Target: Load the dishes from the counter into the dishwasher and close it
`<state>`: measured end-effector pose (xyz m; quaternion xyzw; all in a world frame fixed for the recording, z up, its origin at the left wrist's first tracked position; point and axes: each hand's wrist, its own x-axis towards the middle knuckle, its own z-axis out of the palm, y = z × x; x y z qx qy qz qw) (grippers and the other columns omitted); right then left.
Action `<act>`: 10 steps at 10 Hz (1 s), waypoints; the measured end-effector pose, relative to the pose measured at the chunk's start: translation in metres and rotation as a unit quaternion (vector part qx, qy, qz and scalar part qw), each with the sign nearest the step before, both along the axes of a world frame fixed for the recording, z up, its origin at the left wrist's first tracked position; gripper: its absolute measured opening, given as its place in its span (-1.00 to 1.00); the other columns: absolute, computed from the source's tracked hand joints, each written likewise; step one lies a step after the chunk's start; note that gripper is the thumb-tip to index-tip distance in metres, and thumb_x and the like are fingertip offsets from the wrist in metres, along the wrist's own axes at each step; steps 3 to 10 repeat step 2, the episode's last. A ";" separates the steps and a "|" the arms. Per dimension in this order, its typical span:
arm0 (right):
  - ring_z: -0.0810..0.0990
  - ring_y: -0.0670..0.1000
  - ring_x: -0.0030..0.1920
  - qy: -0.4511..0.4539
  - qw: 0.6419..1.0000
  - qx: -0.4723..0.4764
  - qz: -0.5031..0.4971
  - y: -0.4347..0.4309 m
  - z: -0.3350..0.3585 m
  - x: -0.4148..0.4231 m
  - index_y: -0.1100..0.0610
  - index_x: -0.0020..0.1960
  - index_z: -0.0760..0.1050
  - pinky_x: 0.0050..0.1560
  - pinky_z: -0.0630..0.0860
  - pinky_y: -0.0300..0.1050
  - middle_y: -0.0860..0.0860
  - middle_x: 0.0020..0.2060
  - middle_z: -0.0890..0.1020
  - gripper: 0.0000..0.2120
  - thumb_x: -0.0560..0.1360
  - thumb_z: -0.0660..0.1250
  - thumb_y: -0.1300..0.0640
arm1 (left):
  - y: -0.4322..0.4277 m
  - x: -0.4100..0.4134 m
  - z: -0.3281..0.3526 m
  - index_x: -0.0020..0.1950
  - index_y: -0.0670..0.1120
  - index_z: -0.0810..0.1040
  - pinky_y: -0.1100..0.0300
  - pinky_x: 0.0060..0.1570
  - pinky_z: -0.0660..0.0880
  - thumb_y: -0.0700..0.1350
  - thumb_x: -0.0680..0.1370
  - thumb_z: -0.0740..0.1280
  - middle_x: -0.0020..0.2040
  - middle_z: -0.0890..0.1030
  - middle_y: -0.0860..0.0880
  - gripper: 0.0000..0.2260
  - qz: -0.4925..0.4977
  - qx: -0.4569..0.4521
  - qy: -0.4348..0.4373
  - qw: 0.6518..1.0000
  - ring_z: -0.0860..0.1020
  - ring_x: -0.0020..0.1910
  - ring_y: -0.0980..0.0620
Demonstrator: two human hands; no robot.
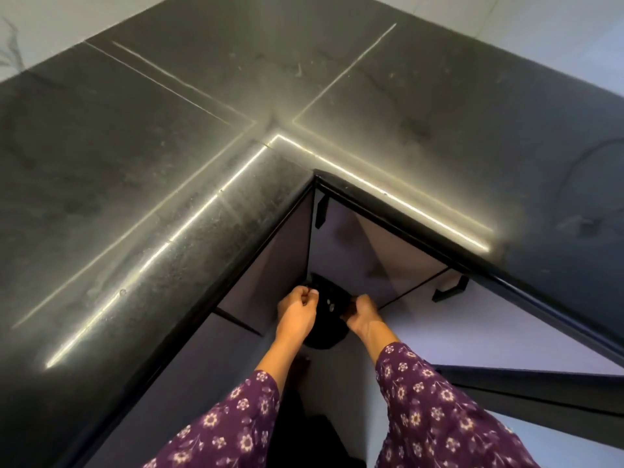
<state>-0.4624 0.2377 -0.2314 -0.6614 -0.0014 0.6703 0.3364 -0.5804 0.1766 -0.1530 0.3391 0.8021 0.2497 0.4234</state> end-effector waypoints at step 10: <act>0.46 0.04 -0.31 -0.007 0.998 -0.005 0.064 -0.019 0.028 0.012 0.20 -0.20 0.41 -0.39 0.42 -0.15 0.11 -0.31 0.49 -0.77 0.55 0.06 0.32 | -0.005 0.008 0.023 0.08 -0.13 0.57 0.25 -0.21 0.38 -0.05 0.60 0.23 -0.06 0.61 -0.04 -0.79 -0.017 0.030 -0.026 0.999 0.54 -0.11 0.04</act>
